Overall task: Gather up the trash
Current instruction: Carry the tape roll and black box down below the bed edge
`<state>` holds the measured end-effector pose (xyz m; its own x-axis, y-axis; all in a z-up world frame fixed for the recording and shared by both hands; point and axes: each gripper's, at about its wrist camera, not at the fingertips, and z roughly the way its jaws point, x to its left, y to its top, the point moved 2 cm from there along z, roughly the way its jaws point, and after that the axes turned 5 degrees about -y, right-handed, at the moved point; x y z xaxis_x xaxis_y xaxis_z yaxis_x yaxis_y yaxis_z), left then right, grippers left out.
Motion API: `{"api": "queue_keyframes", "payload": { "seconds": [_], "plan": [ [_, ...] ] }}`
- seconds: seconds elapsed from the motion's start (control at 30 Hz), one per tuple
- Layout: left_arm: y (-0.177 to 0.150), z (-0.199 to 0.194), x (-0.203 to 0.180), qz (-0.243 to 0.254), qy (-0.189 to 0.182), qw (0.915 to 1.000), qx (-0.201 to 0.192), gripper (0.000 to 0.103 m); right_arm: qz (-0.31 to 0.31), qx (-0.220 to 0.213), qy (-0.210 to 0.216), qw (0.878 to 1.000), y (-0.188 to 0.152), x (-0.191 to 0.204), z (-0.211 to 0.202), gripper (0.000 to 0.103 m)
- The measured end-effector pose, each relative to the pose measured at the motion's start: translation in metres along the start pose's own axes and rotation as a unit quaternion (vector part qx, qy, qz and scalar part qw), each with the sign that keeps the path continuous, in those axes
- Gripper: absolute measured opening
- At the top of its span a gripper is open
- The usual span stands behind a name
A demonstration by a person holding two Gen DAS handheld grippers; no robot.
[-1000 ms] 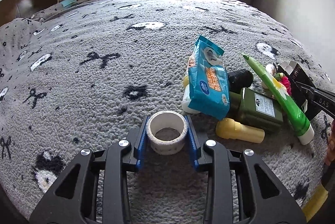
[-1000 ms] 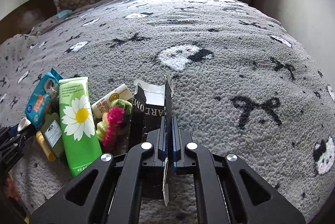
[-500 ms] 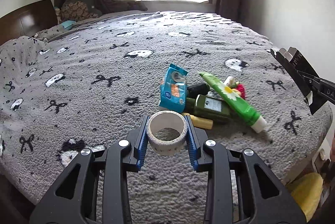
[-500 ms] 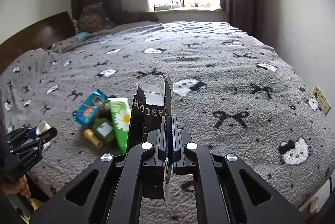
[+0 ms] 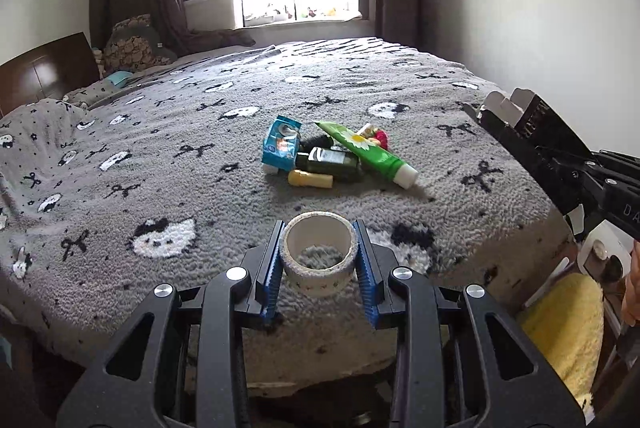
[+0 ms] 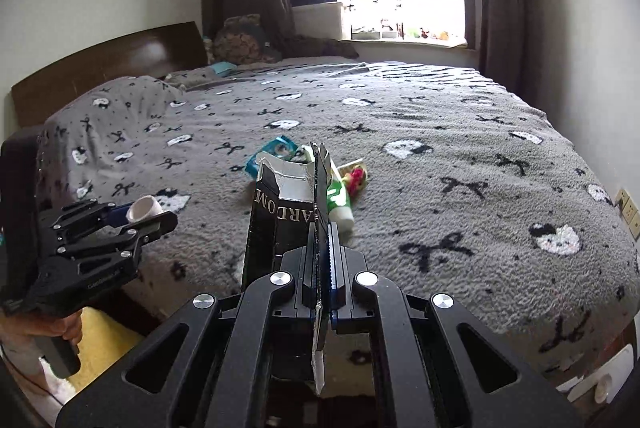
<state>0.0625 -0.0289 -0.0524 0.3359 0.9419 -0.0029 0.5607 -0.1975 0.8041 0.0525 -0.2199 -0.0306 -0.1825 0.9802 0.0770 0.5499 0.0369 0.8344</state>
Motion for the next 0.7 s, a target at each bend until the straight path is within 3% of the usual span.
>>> {"api": "queue_keyframes", "payload": {
  "seconds": [0.33, 0.7],
  "plan": [
    [-0.074, -0.001, -0.020, -0.014, -0.039, 0.9978, 0.051, 0.031, 0.015, 0.076, 0.025, 0.997, -0.077, 0.017, 0.010, 0.005],
    [-0.154, 0.045, -0.024, -0.029, -0.055, 0.9837, 0.169, 0.031, 0.044, 0.194, 0.029, 0.980, -0.145, 0.020, 0.051, 0.005]
  ]
}}
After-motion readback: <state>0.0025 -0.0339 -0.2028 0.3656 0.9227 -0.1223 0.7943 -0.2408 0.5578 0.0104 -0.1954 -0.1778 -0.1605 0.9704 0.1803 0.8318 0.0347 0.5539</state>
